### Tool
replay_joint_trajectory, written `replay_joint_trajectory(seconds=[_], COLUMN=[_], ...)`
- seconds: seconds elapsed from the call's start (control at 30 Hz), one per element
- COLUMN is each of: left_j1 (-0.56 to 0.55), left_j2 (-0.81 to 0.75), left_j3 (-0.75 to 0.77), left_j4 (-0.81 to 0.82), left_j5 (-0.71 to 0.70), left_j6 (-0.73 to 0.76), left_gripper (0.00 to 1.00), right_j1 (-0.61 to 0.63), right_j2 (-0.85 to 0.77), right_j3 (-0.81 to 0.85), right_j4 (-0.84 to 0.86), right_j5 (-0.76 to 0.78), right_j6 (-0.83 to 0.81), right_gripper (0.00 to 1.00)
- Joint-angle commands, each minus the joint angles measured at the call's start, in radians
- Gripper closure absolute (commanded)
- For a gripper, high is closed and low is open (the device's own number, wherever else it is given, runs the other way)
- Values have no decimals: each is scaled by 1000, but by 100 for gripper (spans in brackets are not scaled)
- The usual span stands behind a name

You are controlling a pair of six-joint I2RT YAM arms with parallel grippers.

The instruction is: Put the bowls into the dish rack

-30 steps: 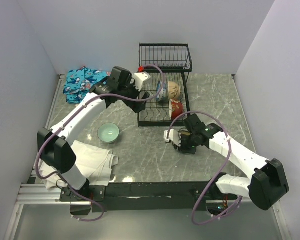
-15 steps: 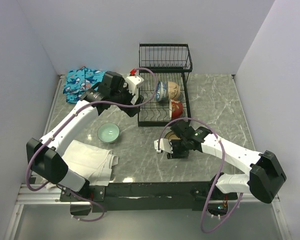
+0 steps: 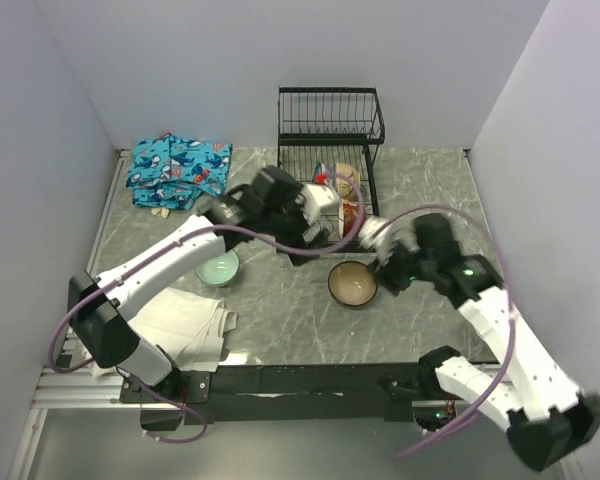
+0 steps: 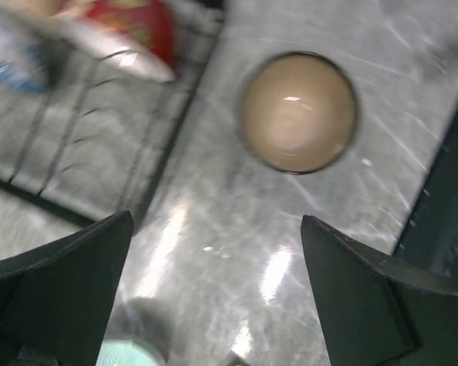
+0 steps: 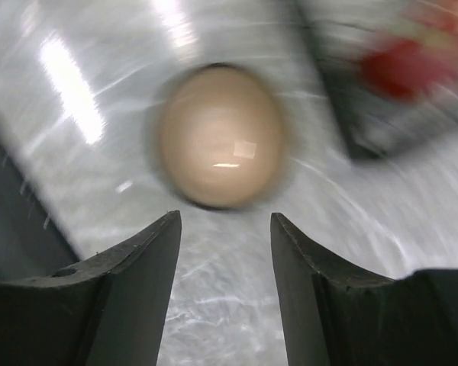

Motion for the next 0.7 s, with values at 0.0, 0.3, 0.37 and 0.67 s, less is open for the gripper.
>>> replay_joint_trajectory(seconds=[0.0, 0.3, 0.37, 0.67], left_j1=[-109, -276, -296, -337], left_j2=[53, 203, 227, 350], left_j3=[17, 17, 0, 66], left_j4=[-21, 24, 49, 52], left_j5=[15, 31, 14, 14], left_j6=[89, 242, 284, 331], left_gripper=[3, 9, 9, 15], right_j1=[-277, -646, -699, -788], right_j2=[-88, -47, -30, -53], right_j3=[83, 201, 210, 167], right_j4=[97, 192, 192, 177], right_j5=[-57, -239, -263, -326], right_j6=[287, 712, 733, 688], right_gripper=[41, 43, 43, 44])
